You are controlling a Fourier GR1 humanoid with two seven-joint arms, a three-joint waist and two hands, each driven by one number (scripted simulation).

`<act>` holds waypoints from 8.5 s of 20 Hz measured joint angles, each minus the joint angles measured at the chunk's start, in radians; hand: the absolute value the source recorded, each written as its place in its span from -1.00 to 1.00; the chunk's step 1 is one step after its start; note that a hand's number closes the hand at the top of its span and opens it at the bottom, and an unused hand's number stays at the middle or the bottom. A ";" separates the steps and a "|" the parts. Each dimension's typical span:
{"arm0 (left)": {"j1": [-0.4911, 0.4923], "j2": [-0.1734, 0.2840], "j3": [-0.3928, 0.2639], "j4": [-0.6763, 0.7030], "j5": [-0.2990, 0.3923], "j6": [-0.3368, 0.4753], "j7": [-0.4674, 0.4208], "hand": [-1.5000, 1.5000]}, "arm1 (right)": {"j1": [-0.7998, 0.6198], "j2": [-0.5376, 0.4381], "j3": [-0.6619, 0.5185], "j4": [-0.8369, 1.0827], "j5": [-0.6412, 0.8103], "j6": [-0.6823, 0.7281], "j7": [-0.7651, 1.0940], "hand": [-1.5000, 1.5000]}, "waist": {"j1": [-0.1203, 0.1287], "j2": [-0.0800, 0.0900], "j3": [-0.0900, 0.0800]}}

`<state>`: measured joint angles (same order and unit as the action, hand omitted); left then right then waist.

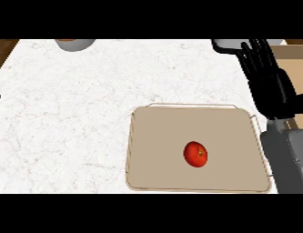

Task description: Pick the tomato from the tray and place it in the cardboard box

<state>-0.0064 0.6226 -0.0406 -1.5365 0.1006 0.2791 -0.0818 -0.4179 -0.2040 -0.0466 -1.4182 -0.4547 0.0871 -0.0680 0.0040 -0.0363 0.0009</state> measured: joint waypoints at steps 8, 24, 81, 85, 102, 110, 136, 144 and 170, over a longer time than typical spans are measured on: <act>0.042 -0.105 0.023 -0.024 0.197 -0.076 0.086 0.00 | 0.284 0.023 -0.108 -0.058 0.056 -0.213 -0.027 -1.00 | -0.064 0.026 -0.006; 0.014 -0.159 0.008 -0.096 0.341 -0.145 0.239 0.00 | 0.862 -0.017 0.099 -0.501 0.513 -0.418 -0.078 -1.00 | -0.016 0.036 -0.007; 0.005 -0.348 0.186 -0.130 0.171 -0.328 0.340 0.00 | 0.407 0.077 0.349 -0.481 0.908 0.061 1.014 -1.00 | -0.003 0.036 -0.001; 0.004 -0.360 0.199 -0.116 0.158 -0.345 0.329 0.00 | 0.401 0.101 0.355 -0.452 0.935 0.068 1.021 -1.00 | -0.003 0.036 -0.001; -0.017 -0.390 0.243 -0.147 0.131 -0.368 0.385 0.00 | 0.377 0.164 0.334 -0.281 0.976 0.093 0.939 -1.00 | -0.003 0.036 -0.001; -0.019 -0.400 0.264 -0.140 0.130 -0.390 0.383 0.00 | 0.378 0.179 0.342 -0.232 0.998 0.071 0.915 1.00 | -0.003 0.035 -0.001; -0.093 -0.431 0.225 -0.109 0.089 -0.405 0.386 0.00 | -0.176 -0.071 0.103 0.323 1.232 0.079 0.869 1.00 | 0.058 0.057 -0.001; -0.076 -0.431 0.237 -0.114 0.093 -0.404 0.383 0.00 | -0.482 -0.127 0.099 0.603 1.362 -0.015 0.808 1.00 | 0.045 0.049 -0.001; -0.046 -0.425 0.266 -0.128 0.099 -0.404 0.390 0.00 | -0.722 -0.365 0.004 0.704 1.586 -0.127 0.911 1.00 | 0.006 0.039 -0.001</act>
<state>-0.0529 0.1972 0.2254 -1.6648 0.1994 -0.1249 0.3081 -1.1402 -0.5687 -0.0428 -0.7146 1.1317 -0.0402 0.8433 0.0104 0.0030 -0.0001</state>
